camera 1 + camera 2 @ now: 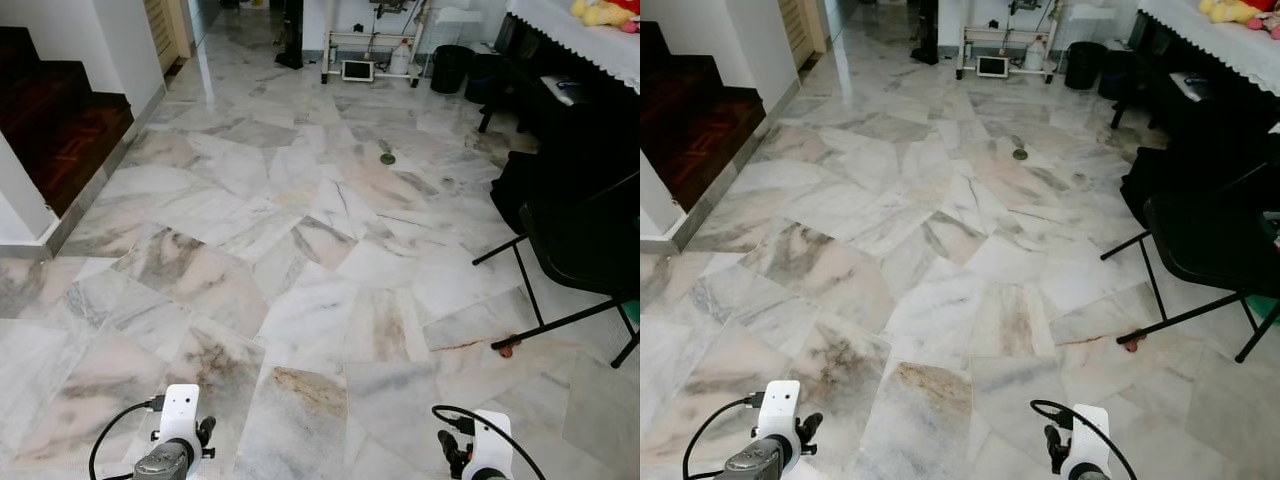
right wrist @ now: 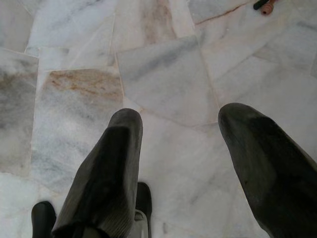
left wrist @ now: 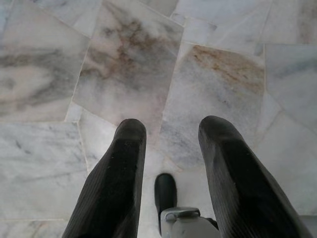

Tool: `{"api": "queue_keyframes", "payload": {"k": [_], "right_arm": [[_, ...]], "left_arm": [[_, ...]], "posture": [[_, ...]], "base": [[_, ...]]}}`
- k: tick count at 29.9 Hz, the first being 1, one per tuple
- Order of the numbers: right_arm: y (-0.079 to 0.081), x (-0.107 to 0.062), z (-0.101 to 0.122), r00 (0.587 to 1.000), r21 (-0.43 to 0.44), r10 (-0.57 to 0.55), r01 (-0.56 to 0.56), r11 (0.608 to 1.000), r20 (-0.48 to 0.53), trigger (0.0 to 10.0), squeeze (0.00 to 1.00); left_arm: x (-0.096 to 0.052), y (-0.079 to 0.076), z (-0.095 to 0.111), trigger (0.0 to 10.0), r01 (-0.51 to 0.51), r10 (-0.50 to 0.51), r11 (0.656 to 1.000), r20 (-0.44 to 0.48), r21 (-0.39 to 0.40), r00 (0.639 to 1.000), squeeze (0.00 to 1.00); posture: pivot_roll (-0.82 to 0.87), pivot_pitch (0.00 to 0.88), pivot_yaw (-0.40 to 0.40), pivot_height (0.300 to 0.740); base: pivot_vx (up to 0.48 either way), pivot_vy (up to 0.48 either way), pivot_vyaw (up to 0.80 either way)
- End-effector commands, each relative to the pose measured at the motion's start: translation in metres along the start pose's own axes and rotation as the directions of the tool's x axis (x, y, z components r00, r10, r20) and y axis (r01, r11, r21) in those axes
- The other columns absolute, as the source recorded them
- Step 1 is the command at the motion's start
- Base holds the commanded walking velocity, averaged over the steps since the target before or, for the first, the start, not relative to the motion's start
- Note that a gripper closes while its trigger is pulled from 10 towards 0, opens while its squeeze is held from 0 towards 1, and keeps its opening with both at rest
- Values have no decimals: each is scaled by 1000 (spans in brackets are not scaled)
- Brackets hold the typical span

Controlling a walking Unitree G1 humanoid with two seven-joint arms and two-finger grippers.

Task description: Setting the table

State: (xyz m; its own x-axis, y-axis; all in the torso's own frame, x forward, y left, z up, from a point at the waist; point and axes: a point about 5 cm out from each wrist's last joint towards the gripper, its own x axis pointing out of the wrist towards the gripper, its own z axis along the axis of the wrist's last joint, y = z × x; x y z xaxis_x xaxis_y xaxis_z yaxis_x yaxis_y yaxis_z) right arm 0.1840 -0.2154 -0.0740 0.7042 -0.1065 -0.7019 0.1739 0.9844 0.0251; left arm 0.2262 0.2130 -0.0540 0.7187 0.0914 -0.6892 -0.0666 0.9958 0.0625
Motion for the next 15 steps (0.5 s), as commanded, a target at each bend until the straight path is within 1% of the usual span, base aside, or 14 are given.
{"api": "queue_keyframes", "payload": {"k": [1, 5, 7, 8, 10, 13, 15], "right_arm": [[-3, 1, 3, 1000, 6, -12, 12, 1000, 10, 10000, 0], [-1, -1, -3, 1000, 15, -11, 11, 1000, -6, 10000, 0], [-1, -2, -6, 1000, -18, 3, -3, 1000, -23, 10000, 0], [-1, -2, -6, 1000, -18, 3, -3, 1000, -23, 10000, 0], [-5, -2, -5, 1000, 11, -24, 24, 1000, -19, 10000, 0], [-10, -1, 0, 998, 32, -53, 54, 998, -14, 10000, 0], [-12, 0, 2, 998, 40, -60, 61, 997, -12, 10000, 0]], "left_arm": [[-1, 4, -3, 10000, -18, 18, 1000, -9, -14, 1000, 0], [-3, 7, -10, 10000, -23, 22, 1000, -21, -17, 1000, 0], [-4, 6, -12, 10000, -11, 11, 1000, -31, 10, 999, 0], [-4, 6, -12, 10000, -11, 11, 1000, -31, 10, 999, 0], [-3, 6, -8, 10000, -11, 11, 1000, -16, -3, 1000, 0], [-1, 7, 1, 10000, -17, 17, 1000, 7, -16, 1000, 0], [0, 8, 4, 10000, -22, 23, 999, 15, -26, 1000, 0]], "posture": [[36, 0, -49, 740], [57, 0, -63, 740], [76, 0, -63, 740], [76, 0, -63, 740], [56, 0, -41, 740], [33, 0, -29, 740], [33, 0, -39, 740]], "base": [[0, 0, 0], [0, 0, 0], [0, 0, 0], [0, 0, 0], [0, 0, 0], [0, 0, -606], [0, 0, -759]]}}
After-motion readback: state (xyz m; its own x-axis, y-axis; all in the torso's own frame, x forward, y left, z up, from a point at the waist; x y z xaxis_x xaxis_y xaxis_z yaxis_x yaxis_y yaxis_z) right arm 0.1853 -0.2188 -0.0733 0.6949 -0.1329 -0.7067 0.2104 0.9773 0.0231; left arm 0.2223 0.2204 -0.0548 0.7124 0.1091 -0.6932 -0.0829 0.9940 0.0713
